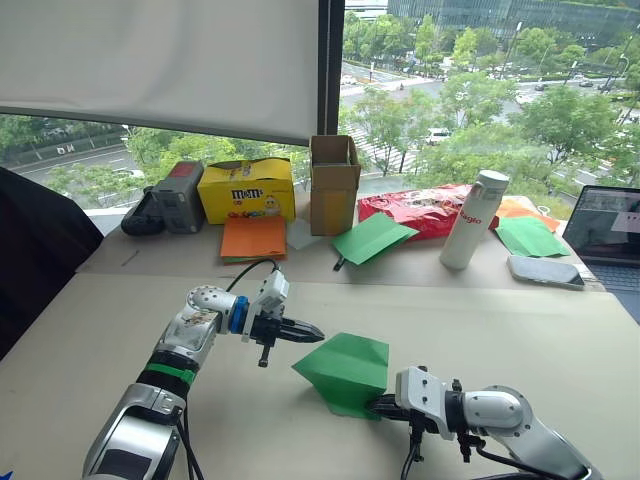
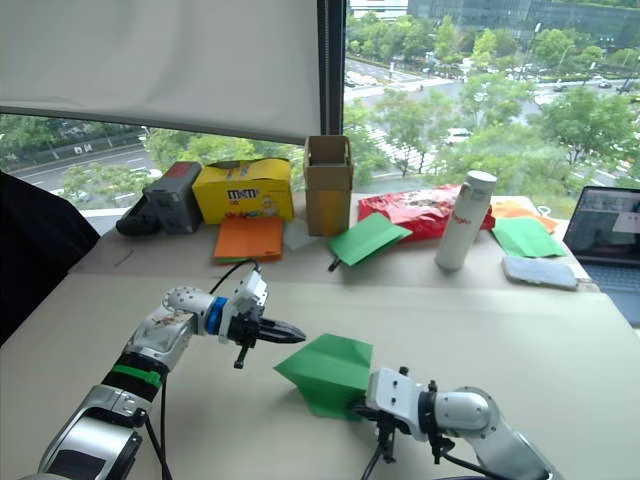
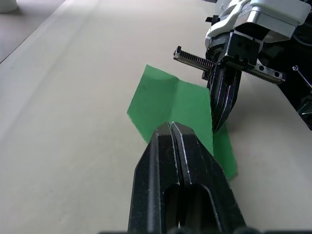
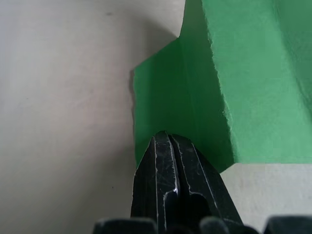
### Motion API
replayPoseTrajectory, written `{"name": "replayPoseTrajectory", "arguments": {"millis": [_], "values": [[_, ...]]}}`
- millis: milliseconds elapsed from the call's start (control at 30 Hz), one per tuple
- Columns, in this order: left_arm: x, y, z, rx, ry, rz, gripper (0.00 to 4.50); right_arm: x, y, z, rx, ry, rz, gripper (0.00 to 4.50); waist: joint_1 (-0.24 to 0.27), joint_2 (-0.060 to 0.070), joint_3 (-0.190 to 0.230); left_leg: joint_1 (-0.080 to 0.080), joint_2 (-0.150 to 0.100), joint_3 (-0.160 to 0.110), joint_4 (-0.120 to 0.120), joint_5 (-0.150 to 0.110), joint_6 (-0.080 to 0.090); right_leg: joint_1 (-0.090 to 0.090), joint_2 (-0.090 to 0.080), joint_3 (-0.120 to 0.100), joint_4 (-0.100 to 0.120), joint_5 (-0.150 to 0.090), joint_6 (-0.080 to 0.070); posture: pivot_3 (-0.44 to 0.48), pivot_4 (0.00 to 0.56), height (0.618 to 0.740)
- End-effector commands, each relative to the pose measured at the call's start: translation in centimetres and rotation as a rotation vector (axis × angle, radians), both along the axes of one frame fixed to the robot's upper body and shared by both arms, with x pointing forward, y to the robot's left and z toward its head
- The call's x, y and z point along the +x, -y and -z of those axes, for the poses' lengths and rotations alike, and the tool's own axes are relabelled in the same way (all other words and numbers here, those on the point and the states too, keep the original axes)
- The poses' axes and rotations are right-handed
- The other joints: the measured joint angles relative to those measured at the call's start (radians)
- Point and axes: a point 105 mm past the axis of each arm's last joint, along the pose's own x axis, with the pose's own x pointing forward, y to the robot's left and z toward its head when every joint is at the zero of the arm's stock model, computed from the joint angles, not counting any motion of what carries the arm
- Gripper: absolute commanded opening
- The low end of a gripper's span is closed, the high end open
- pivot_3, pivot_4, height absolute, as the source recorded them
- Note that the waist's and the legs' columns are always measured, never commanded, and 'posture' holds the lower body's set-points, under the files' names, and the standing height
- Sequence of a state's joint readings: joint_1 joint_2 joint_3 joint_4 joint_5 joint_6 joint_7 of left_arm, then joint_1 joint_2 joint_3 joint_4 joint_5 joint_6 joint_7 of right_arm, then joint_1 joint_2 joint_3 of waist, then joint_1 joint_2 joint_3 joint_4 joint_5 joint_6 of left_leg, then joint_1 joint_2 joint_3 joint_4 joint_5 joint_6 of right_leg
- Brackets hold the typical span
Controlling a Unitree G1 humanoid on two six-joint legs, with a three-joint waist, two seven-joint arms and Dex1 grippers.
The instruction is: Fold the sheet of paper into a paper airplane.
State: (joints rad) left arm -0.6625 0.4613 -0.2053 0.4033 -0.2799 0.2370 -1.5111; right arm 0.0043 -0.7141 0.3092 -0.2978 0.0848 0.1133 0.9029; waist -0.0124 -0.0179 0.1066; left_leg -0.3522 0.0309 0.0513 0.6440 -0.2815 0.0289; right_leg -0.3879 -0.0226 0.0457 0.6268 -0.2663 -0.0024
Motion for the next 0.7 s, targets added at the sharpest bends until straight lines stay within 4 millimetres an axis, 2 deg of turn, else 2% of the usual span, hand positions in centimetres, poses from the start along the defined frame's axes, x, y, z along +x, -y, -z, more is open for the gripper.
{"name": "replayPoseTrajectory", "arguments": {"millis": [33, 267, 700], "values": [[-0.5, 0.9, -0.9, -0.018, 0.038, 0.050, 0.04, -0.5, 0.7, 2.1, -0.057, -0.051, 0.015, 0.00, 0.000, 0.000, 0.000, 0.000, 0.000, 0.000, 0.000, 0.000, 0.000, 0.000, 0.000, 0.000, 0.000, 0.000, 0.000, 0.000, 0.150, 0.740], [-1.8, 1.9, 0.6, 0.001, 0.028, 0.088, 0.04, -0.5, 0.6, 2.2, -0.050, -0.046, 0.037, 0.00, -0.002, -0.001, -0.002, 0.000, 0.001, 0.000, 0.000, 0.000, 0.000, 0.001, 0.000, 0.001, 0.001, 0.000, 0.000, 0.000, 0.150, 0.740], [-0.6, 3.0, 1.4, 0.010, 0.071, 0.056, 0.04, -0.9, 1.1, 3.0, -0.091, -0.041, 0.050, 0.00, -0.001, -0.001, -0.003, 0.000, 0.001, 0.001, 0.000, 0.000, 0.000, 0.001, 0.001, 0.001, 0.002, 0.000, 0.000, 0.000, 0.150, 0.740]]}}
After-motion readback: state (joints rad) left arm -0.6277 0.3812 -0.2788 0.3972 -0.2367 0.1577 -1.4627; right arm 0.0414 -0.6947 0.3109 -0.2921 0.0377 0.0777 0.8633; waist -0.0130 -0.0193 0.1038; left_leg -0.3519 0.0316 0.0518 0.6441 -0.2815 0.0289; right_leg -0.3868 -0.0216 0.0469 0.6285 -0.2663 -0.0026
